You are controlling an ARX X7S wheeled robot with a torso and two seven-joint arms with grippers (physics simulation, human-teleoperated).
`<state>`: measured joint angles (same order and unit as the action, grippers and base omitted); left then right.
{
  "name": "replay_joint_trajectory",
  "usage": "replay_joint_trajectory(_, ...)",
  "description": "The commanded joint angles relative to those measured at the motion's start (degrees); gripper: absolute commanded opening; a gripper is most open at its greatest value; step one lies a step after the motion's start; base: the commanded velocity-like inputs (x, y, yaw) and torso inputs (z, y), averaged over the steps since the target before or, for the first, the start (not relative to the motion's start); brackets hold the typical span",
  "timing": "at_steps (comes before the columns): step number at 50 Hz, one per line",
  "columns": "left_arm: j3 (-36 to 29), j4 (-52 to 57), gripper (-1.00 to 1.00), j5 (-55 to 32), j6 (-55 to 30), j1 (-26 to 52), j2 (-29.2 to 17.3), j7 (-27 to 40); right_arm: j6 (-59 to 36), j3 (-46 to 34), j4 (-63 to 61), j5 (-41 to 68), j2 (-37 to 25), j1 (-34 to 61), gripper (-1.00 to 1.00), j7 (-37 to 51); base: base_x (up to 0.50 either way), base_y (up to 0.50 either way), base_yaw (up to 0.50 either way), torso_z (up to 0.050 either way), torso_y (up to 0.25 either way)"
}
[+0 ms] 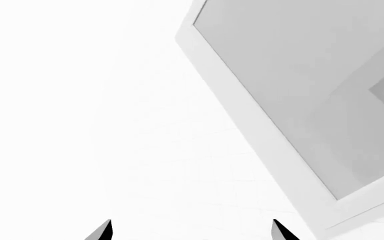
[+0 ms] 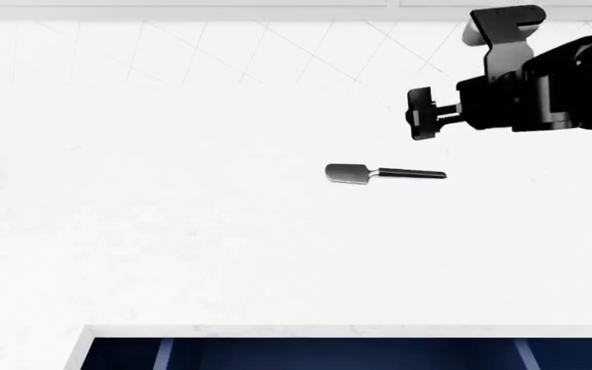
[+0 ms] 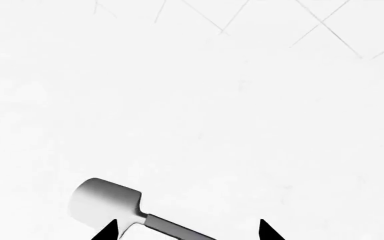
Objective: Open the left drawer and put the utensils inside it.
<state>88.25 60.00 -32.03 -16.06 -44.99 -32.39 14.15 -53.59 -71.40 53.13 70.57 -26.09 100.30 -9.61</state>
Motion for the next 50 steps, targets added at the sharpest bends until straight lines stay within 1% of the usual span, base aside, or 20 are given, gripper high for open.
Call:
replay_joint_trajectory(1, 2.0, 0.0, 1.0, -3.8, -1.5, 0.0, -1.1, 0.1, -1.6, 0.6, -2.0, 1.1, -1.5, -0.2, 1.0, -0.5, 0.0, 0.0, 0.0, 0.0, 0.0)
replay_joint_trajectory(2, 2.7, 0.0, 1.0, -4.2, -2.0, 0.0, -1.1, 0.5, -1.8, 0.7, -2.4, 1.4, -1.8, -0.2, 1.0, 0.0, 0.0, 0.0, 0.0, 0.0, 0.0)
replay_joint_trajectory(4, 5.6, 0.0, 1.0, -10.5, -4.1, 0.0, -2.9, 1.2, -1.7, 1.1, -3.3, 1.6, -2.3, -0.2, 1.0, 0.6, 0.0, 0.0, 0.0, 0.0, 0.0)
replay_joint_trajectory(5, 8.6, 0.0, 1.0, -16.2, -7.3, 0.0, -4.4, 3.4, -1.7, 1.2, -3.7, 1.7, -2.6, -0.3, 1.0, 1.0, 0.0, 0.0, 0.0, 0.0, 0.0)
replay_joint_trajectory(6, 12.6, 0.0, 1.0, -21.9, -12.6, 0.0, -6.2, 6.3, -1.8, 1.3, -3.9, 1.8, -2.7, -0.3, 1.0, 1.2, 0.0, 0.0, 0.0, 0.0, 0.0)
replay_joint_trajectory(7, 15.5, 0.0, 1.0, -25.9, -13.7, 0.0, -7.0, 6.6, -1.9, 1.5, -4.4, 2.0, -3.1, -0.2, 1.0, 1.7, 0.0, 0.0, 0.0, 0.0, 0.0)
replay_joint_trajectory(8, 17.3, 0.0, 1.0, -27.9, -15.5, 0.0, -7.6, 7.8, -2.0, 1.5, -4.7, 2.0, -3.3, -0.2, 1.0, 1.9, 0.0, 0.0, 0.0, 0.0, 0.0)
replay_joint_trajectory(9, 16.8, 0.0, 1.0, -28.2, -13.5, 0.0, -6.6, 6.6, -2.0, 1.7, -4.8, 2.1, -3.4, -0.1, 1.0, 2.1, 0.0, 0.0, 0.0, 0.0, 0.0)
replay_joint_trajectory(10, 15.9, 0.0, 1.0, -26.6, -13.3, 0.0, -6.1, 6.7, -2.1, 1.7, -5.3, 2.2, -3.7, -0.1, 1.0, 2.4, 0.0, 0.0, 0.0, 0.0, 0.0)
replay_joint_trajectory(11, 12.6, 0.0, 1.0, -22.4, -8.2, 0.0, -3.0, 4.8, -2.2, 1.8, -5.6, 2.3, -3.8, -0.2, 1.0, 2.5, 0.0, 0.0, 0.0, 0.0, 0.0)
replay_joint_trajectory(14, 10.0, 0.0, 1.0, -20.3, -3.2, 0.0, 0.2, 2.6, -2.2, 2.1, -5.8, 2.6, -4.0, -0.3, 1.0, 2.9, 0.0, 0.0, 0.0, 0.0, 0.0)
replay_joint_trajectory(15, 8.4, 0.0, 1.0, -17.7, 1.0, 0.0, 2.6, 2.5, -2.3, 2.0, -6.3, 2.5, -4.2, -0.4, 1.0, 3.0, 0.0, 0.0, 0.0, 0.0, 0.0)
replay_joint_trajectory(17, 9.5, 0.0, 1.0, -20.8, 1.7, 0.0, 3.2, 0.5, -2.6, 2.1, -6.9, 2.7, -4.6, -0.3, 1.0, 3.5, 0.0, 0.0, 0.0, 0.0, 0.0)
replay_joint_trajectory(19, 8.6, 0.0, 1.0, -19.8, 3.8, 0.0, 4.3, -0.2, -2.7, 2.2, -7.0, 2.7, -4.7, -0.1, 1.0, 3.7, 0.0, 0.0, 0.0, 0.0, 0.0)
replay_joint_trajectory(21, 10.0, 0.0, 1.0, -21.1, 4.6, 0.0, 5.1, 0.1, -2.7, 2.2, -7.0, 2.6, -4.7, 0.1, 1.0, 3.6, 0.0, 0.0, 0.0, 0.001, -0.07)
replay_joint_trajectory(30, 7.6, 0.0, 1.0, -18.6, 6.9, 0.0, 6.6, -0.3, -3.0, 1.9, -7.1, 2.2, -4.7, 0.6, 1.0, 3.6, 0.0, 0.0, 0.0, 0.022, -0.25)
replay_joint_trajectory(40, 8.3, 0.0, 1.0, -19.6, 7.9, 0.0, 6.8, -0.3, -4.1, 2.0, -9.3, 2.5, -5.7, 1.2, 1.0, 4.6, 0.0, 0.0, 0.0, 0.023, -0.247)
replay_joint_trajectory(42, 8.4, 0.0, 1.0, -20.2, 6.5, 0.0, 5.7, 0.6, -4.3, 1.9, -9.5, 2.4, -5.9, 1.5, 1.0, 4.6, 0.0, 0.0, 0.0, 0.02, -0.088)
replay_joint_trajectory(46, 9.4, 0.0, 1.0, -21.4, 6.1, 0.0, 5.4, 0.5, -4.4, 1.9, -10.3, 2.4, -6.2, 1.4, 1.0, 5.0, 0.0, 0.0, 0.0, 0.001, 0.0)
replay_joint_trajectory(50, 9.2, 0.0, 1.0, -21.2, 6.2, 0.0, 5.3, 0.8, -4.2, 0.1, -9.3, 0.4, -4.9, 1.8, 1.0, 2.9, 0.0, 0.0, 0.0, 0.0, 0.0)
